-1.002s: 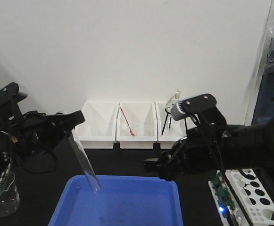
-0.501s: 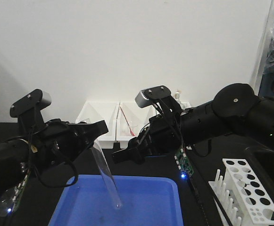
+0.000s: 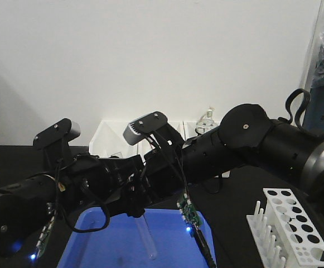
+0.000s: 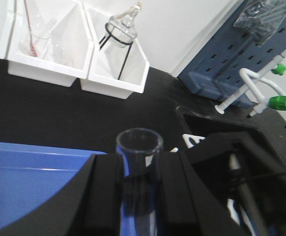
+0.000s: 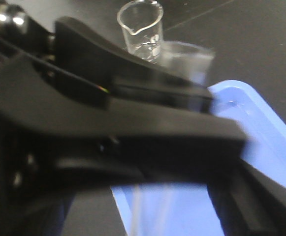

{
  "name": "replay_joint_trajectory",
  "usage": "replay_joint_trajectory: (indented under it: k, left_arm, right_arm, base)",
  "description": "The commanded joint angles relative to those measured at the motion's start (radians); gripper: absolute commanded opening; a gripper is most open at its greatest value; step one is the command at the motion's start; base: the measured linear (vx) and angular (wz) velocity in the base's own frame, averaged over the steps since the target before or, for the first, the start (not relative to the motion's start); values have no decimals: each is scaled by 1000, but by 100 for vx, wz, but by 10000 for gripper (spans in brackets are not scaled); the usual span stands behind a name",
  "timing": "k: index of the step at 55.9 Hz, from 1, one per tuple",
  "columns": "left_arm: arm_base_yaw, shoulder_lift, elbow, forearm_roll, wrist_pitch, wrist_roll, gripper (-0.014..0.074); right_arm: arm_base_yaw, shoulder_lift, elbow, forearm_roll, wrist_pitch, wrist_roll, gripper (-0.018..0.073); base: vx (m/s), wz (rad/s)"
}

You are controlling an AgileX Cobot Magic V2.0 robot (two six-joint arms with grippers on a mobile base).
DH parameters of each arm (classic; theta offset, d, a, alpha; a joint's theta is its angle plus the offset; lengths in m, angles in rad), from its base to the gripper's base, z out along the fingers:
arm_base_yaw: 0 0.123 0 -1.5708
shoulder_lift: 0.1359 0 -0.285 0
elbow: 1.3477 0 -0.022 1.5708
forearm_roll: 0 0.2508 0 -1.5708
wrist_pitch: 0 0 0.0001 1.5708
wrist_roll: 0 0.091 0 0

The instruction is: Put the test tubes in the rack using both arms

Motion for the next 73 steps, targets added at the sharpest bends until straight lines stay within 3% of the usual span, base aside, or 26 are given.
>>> replay_joint_trajectory:
  k: [1,10,19,40,59,66,73]
  left_arm:
    - [-6,-38,-33,-9,-114,-26,-7]
    - [-6,-38,-33,-14,-102,-62,-7]
    - [-6,-38,-33,-14,-104,-62,-7]
    - [-6,-38,-33,-6,-112,-61,-7]
    - [-6,-38,-33,-5,-128,-59,30]
    - [-6,-38,-33,0,-163,-58,141]
    - [-6,-38,-33,5,-203,-57,347]
  right_arm:
    - [0,-44,-35,31,-63,7,592]
    - [0,-42,-35,31,-140,20,557]
    - [0,-42,-35,27,-136,25,451]
    - [-1,-43,-35,21,-119,44,-18]
    - [-1,-43,-35,23,-147,43,-15]
    - [-1,-43,-35,23,-156,44,-15]
    - [-1,-43,-35,23,-159,44,-15]
  base:
    - [0,0]
    - [0,0]
    - [0,0]
    - [0,0]
    - [0,0]
    - [0,0]
    - [0,0]
